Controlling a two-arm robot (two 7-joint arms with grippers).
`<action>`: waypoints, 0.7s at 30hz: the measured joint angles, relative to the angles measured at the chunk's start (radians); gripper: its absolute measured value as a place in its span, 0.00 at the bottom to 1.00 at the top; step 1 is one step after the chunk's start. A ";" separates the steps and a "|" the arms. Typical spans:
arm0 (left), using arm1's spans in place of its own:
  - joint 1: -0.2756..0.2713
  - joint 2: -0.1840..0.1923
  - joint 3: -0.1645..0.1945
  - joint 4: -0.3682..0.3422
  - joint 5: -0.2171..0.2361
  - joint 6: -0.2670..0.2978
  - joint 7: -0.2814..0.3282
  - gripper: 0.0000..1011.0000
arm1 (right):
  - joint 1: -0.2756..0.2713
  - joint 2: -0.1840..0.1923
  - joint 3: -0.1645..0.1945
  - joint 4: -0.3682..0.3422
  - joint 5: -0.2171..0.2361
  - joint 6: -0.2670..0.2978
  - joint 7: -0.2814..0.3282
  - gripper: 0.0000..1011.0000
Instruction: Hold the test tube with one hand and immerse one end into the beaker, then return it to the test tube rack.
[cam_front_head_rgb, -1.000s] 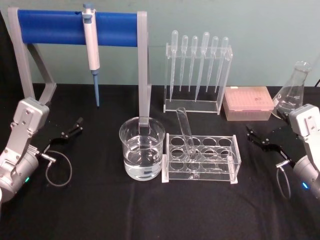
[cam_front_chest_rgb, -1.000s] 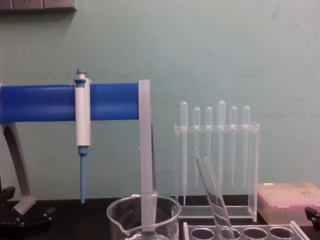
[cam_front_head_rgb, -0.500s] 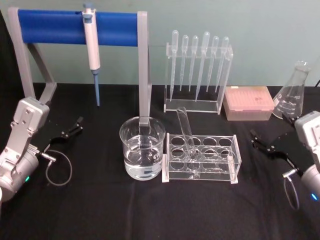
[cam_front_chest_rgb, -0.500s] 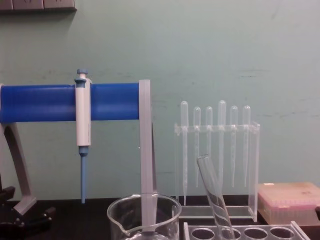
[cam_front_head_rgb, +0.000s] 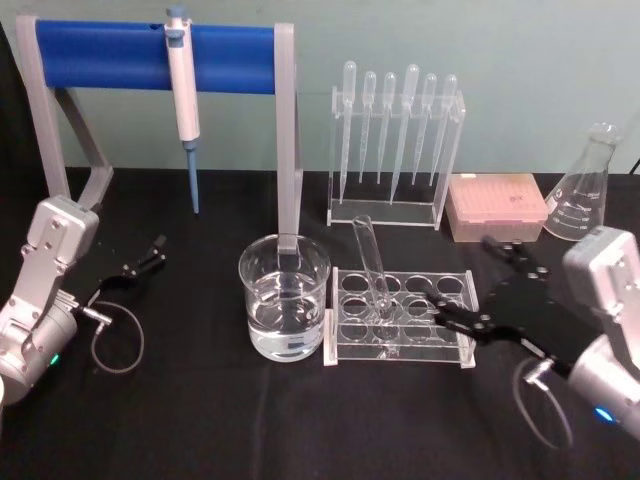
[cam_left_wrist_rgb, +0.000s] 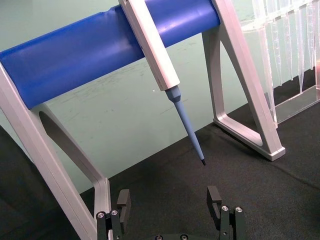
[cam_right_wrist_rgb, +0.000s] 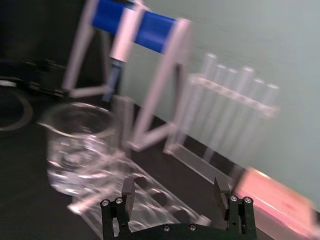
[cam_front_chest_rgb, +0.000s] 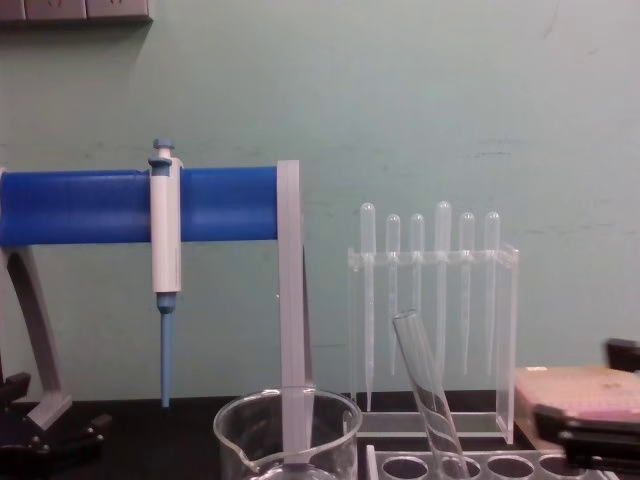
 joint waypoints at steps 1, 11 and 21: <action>0.000 0.000 0.000 0.000 0.000 0.000 0.000 0.99 | 0.000 0.000 0.000 0.000 0.000 0.000 0.000 0.99; 0.000 0.000 0.000 0.000 0.000 0.000 0.000 0.99 | 0.183 -0.094 -0.079 0.109 0.040 0.099 0.210 0.99; 0.000 0.000 0.000 0.000 0.000 0.000 0.000 0.99 | 0.300 -0.163 -0.097 0.206 0.073 0.185 0.329 0.99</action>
